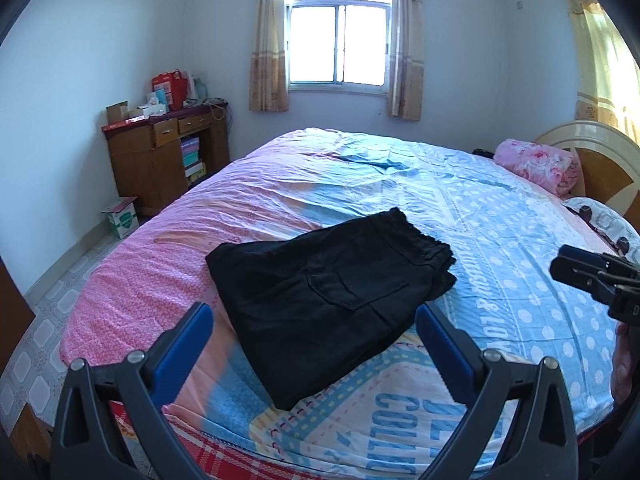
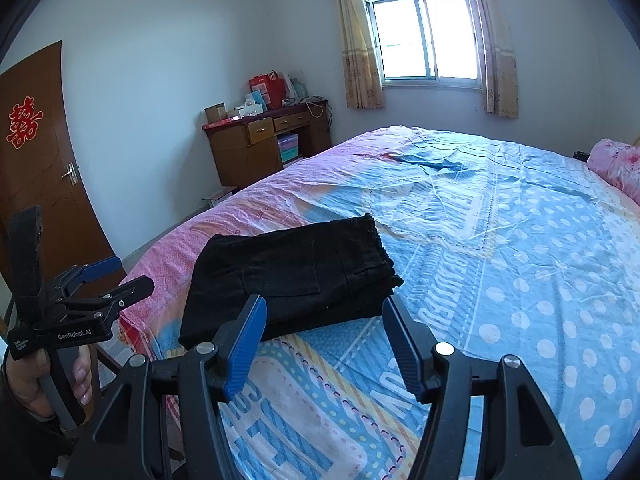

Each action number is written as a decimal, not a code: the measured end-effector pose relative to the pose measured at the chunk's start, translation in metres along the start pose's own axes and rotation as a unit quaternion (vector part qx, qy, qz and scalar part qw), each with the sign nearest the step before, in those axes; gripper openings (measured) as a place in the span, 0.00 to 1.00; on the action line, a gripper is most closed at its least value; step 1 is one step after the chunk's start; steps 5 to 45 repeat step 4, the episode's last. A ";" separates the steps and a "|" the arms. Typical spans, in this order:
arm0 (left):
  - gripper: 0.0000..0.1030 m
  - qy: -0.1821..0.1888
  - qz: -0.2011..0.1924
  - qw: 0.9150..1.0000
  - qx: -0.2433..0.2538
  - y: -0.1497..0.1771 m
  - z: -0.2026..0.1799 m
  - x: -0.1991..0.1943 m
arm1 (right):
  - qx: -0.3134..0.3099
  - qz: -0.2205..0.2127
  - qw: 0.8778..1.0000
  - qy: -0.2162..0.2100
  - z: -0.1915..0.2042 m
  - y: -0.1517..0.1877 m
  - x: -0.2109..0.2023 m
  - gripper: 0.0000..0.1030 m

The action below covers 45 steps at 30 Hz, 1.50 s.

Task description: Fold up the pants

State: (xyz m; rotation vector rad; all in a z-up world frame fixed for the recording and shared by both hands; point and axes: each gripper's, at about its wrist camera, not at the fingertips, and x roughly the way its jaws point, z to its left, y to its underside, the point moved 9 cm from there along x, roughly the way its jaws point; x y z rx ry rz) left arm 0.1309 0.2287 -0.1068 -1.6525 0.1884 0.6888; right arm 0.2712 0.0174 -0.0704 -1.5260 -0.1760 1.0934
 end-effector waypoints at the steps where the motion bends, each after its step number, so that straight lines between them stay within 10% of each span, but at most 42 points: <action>1: 1.00 -0.001 -0.001 1.000 0.000 0.000 -0.001 0.000 | 0.000 0.001 1.000 0.000 0.000 0.001 0.000 0.60; 45: 1.00 0.004 -0.002 1.000 0.001 0.000 -0.002 0.001 | -0.001 0.005 1.000 0.001 -0.001 0.004 0.000 0.60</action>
